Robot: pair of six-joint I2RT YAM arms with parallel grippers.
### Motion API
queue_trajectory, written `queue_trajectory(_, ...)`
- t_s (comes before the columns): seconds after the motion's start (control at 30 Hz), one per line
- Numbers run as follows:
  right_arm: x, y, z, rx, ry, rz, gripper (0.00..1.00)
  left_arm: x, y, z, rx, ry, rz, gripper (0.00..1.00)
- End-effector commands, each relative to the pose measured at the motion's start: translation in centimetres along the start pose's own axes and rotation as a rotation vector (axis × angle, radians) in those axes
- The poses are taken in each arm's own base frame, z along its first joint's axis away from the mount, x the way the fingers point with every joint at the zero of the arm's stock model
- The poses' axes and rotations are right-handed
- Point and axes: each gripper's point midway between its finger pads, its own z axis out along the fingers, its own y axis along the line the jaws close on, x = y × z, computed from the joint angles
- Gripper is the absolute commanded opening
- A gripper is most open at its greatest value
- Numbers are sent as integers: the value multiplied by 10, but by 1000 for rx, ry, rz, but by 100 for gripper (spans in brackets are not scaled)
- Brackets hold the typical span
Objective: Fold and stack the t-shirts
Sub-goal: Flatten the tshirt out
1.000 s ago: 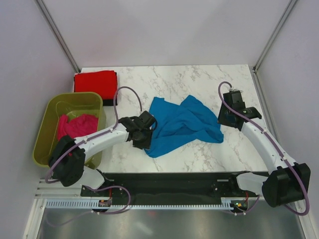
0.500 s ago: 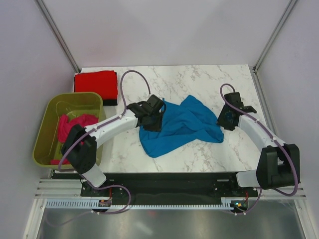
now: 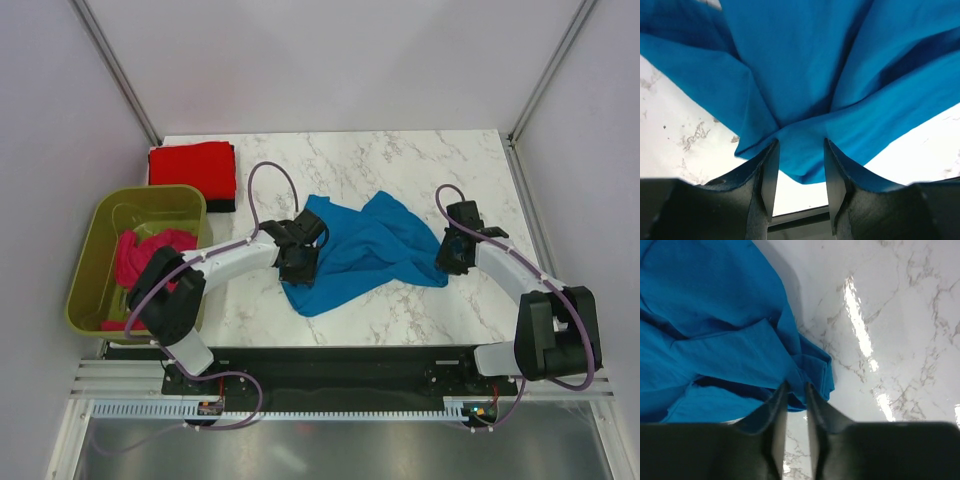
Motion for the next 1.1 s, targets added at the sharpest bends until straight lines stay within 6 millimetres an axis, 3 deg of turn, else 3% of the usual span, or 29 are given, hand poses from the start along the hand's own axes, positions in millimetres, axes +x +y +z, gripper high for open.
queue_trajectory(0.0, -25, 9, 0, -30, -92, -17, 21, 3, 4, -10, 5, -27, -4, 47)
queue_trajectory(0.07, -37, 8, -5, -6, -125, -23, 0, 7, 10, -12, -15, -30, -19, 47)
queue_trajectory(0.1, -57, 8, -14, 16, -182, -15, 0, 11, 14, -14, -21, -34, -23, 47)
queue_trajectory(0.17, -77, 9, -24, 42, -233, -11, 0, 14, 17, -18, -28, -40, -37, 47)
queue_trajectory(0.3, -144, 34, -52, 17, -385, -7, 0, 19, 23, -23, -45, -47, -51, 46)
queue_trajectory(0.37, -163, 42, -45, 33, -400, -17, 0, 19, 25, -27, -48, -54, -56, 46)
queue_trajectory(0.4, -185, 52, -55, 18, -444, -18, 0, 19, 26, -29, -50, -57, -58, 46)
queue_trajectory(0.43, -191, 54, -41, 46, -430, -27, 0, 17, 26, -33, -47, -70, -62, 46)
queue_trajectory(0.47, -213, 64, -51, 31, -473, -22, 1, 18, 27, -35, -52, -71, -65, 46)
queue_trajectory(0.5, -217, 69, -33, 44, -449, -37, 2, 18, 27, -37, -50, -75, -64, 46)
queue_trajectory(0.53, -225, 75, -31, 39, -450, -53, 2, 15, 27, -43, -39, -95, -67, 46)
queue_trajectory(0.57, -240, 86, -41, 16, -459, -52, 7, 15, 27, -46, -38, -99, -67, 46)
queue_trajectory(0.6, -239, 89, -25, 27, -411, -59, 11, 14, 26, -49, -32, -106, -67, 46)
queue_trajectory(0.7, -230, 80, -30, 98, -327, 9, 31, 11, 27, -59, -20, -130, -66, 47)
queue_trajectory(0.73, -221, 73, -33, 128, -306, 34, 34, 10, 27, -60, -20, -137, -66, 47)
queue_trajectory(0.77, -198, 57, -26, 179, -247, 55, 38, 9, 26, -64, -12, -150, -69, 47)
queue_trajectory(0.8, -192, 53, -39, 168, -258, 67, 39, 8, 26, -65, -8, -155, -70, 47)
queue_trajectory(0.83, -185, 51, -41, 156, -262, 74, 41, 8, 25, -67, -5, -158, -70, 47)
queue_trajectory(0.87, -161, 38, -30, 181, -215, 68, 42, 6, 23, -69, 6, -164, -72, 47)
queue_trajectory(0.9, -157, 33, -43, 173, -238, 80, 43, 5, 22, -69, 11, -164, -69, 47)
queue_trajectory(0.93, -151, 25, -42, 179, -233, 92, 44, 4, 21, -71, 18, -167, -66, 47)
queue_trajectory(0.97, -132, 12, -34, 204, -194, 98, 44, 1, 18, -74, 29, -173, -62, 47)
queue_trajectory(1.03, -125, -1, -35, 195, -204, 130, 45, -2, 17, -76, 36, -181, -54, 47)
queue_trajectory(1.07, -107, -13, -24, 218, -163, 128, 45, -4, 16, -78, 38, -188, -47, 47)
